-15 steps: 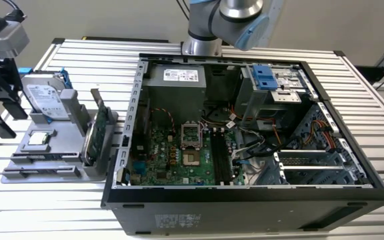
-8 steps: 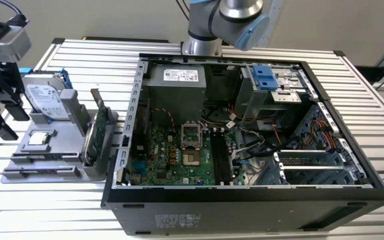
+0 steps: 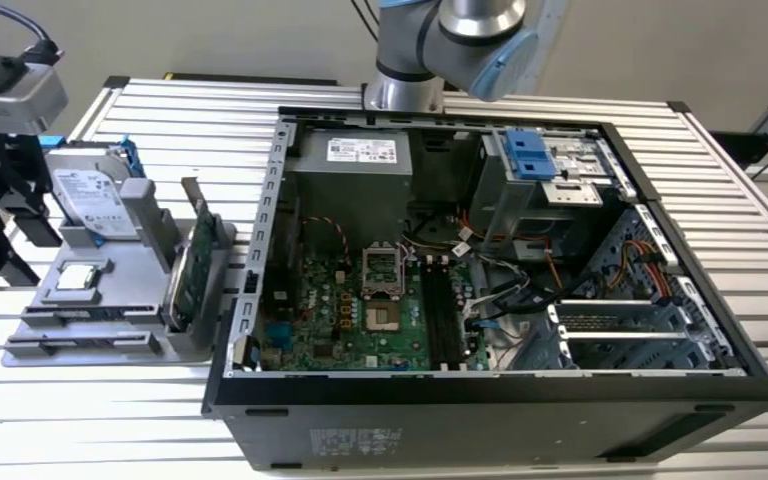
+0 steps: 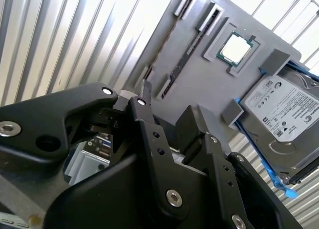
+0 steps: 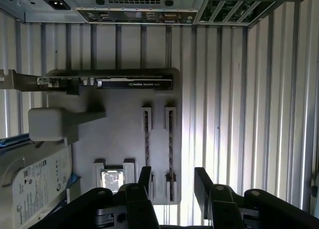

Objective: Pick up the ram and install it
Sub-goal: 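Pick up the ram and move it above insertion slot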

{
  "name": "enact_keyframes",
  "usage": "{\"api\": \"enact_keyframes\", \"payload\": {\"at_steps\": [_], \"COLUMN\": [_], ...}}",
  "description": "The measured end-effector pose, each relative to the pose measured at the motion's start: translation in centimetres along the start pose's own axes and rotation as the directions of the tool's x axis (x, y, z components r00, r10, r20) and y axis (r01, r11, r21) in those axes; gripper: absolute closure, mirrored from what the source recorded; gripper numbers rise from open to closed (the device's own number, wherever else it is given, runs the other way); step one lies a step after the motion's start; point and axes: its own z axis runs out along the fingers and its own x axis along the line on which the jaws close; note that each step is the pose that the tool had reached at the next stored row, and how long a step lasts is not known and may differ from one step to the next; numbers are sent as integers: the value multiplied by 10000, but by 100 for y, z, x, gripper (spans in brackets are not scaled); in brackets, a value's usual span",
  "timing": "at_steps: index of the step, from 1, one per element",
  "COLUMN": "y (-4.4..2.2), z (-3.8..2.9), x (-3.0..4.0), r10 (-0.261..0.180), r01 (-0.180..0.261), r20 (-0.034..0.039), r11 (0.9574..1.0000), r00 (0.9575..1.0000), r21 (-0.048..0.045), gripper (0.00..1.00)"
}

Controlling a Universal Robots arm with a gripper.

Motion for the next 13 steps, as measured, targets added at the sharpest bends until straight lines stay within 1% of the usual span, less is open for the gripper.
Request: {"api": "enact_keyframes", "payload": {"at_steps": [13], "y": [-2], "z": [145], "x": [15], "r10": [1], "r01": [-1], "r20": [1], "r11": [10000], "r00": [10000], "r21": [1], "gripper": [0]}}
